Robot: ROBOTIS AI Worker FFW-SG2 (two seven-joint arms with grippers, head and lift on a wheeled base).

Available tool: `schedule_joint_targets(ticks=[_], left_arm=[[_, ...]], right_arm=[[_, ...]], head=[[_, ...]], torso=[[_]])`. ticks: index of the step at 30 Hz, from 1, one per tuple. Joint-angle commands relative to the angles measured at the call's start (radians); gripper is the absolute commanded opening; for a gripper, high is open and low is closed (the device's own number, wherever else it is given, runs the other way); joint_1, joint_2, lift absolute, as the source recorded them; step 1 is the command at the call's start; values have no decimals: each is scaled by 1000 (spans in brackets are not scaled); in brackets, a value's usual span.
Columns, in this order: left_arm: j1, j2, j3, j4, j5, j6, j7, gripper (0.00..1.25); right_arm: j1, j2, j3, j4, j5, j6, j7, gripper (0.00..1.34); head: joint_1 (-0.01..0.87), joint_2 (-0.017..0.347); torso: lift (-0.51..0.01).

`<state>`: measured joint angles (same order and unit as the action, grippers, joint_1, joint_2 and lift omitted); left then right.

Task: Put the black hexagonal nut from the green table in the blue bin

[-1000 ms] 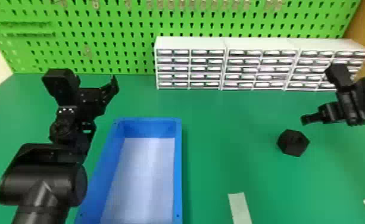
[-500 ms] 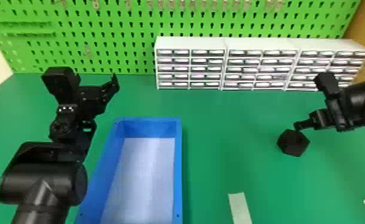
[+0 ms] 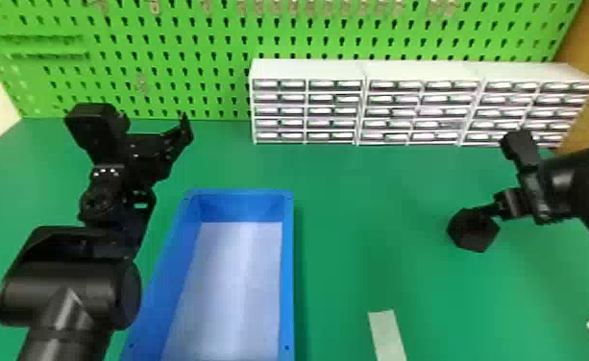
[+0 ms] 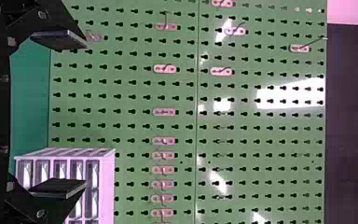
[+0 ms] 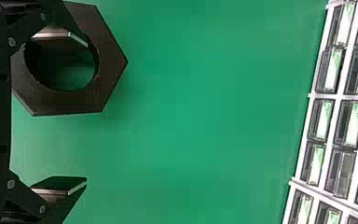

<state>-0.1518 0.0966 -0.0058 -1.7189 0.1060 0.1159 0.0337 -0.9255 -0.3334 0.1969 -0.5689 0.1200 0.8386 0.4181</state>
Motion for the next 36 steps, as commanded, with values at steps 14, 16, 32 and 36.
schedule_joint_targets(ticks=[14, 16, 32, 36], left_arm=[[12, 0, 15, 16, 15, -13, 0, 1028], [11, -2, 13, 16, 14, -13, 0, 1028], [12, 0, 15, 18, 4, -16, 0, 1028], [14, 0, 20, 22, 1, -15, 0, 1028]], right_arm=[[25, 28, -33, 35, 20, -49, -30, 991], [27, 28, -30, 35, 24, -45, -30, 816], [22, 31, -10, 26, 47, -16, -32, 224], [22, 31, -5, 14, 47, -4, -32, 224]], head=[[686, 51], [686, 51], [686, 51], [686, 51]], torso=[[-96], [-96], [-96], [-96]])
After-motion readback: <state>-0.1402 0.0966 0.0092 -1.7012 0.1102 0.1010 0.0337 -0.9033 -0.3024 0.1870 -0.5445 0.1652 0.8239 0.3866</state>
